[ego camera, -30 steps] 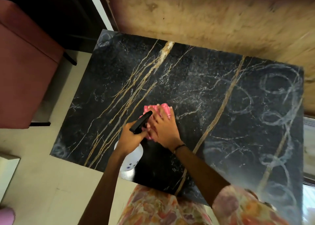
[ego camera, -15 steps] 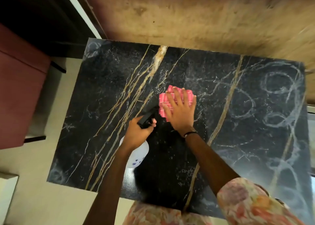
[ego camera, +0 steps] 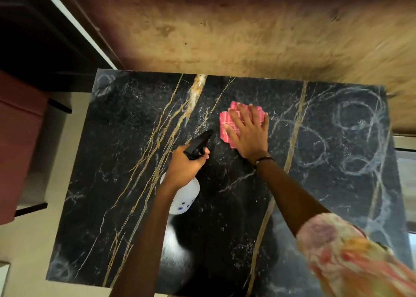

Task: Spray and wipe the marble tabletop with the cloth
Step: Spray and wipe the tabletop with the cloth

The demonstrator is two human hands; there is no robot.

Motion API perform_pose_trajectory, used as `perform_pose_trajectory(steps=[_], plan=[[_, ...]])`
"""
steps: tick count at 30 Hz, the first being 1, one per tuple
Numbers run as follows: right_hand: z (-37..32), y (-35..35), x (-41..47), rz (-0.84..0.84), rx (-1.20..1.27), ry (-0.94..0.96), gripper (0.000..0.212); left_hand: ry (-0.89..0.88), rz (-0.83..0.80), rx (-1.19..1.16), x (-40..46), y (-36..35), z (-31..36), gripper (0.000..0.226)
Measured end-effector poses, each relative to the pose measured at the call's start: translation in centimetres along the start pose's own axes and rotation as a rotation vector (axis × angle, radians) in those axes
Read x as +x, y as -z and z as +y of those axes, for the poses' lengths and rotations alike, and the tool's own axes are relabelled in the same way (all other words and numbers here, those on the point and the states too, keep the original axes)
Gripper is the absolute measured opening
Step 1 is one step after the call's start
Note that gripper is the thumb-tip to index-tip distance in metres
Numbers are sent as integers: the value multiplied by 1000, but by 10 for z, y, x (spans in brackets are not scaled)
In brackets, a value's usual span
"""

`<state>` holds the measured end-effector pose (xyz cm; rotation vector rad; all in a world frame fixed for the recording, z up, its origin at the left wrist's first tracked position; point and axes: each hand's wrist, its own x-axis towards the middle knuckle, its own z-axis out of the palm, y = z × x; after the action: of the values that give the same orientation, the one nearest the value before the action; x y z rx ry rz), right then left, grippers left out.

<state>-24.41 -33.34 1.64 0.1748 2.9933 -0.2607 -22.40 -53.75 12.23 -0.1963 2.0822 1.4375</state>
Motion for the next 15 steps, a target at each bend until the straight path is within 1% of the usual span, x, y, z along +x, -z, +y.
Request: perform_pose_trajectory(steps=[2, 3, 5, 6, 7, 9, 10, 12, 15], plan=[[-23, 0, 15, -9, -19, 18, 63, -12, 0, 24, 7, -1, 4, 17], [-34, -2, 14, -13, -41, 64, 64, -14, 5, 34, 11, 0, 6, 17], [-45, -4, -1, -25, -53, 209, 63, 6, 29, 33, 20, 0, 10, 27], [-43, -6, -11, -33, -44, 288, 60, 20, 42, 32, 24, 1, 10, 33], [-35, -8, -20, -41, -43, 355, 58, 27, 48, 28, 28, 2, 11, 34], [-6, -12, -32, -31, -69, 407, 58, 12, 26, 20, 34, 3, 15, 22], [10, -12, -31, -13, -80, 381, 59, -1, 14, 17, 37, 4, 17, 16], [35, -7, -17, 16, -80, 258, 61, -20, 12, 23, 43, 6, 21, 15], [39, 3, 28, 15, -40, 40, 62, -38, 13, 15, 52, 6, 24, 11]])
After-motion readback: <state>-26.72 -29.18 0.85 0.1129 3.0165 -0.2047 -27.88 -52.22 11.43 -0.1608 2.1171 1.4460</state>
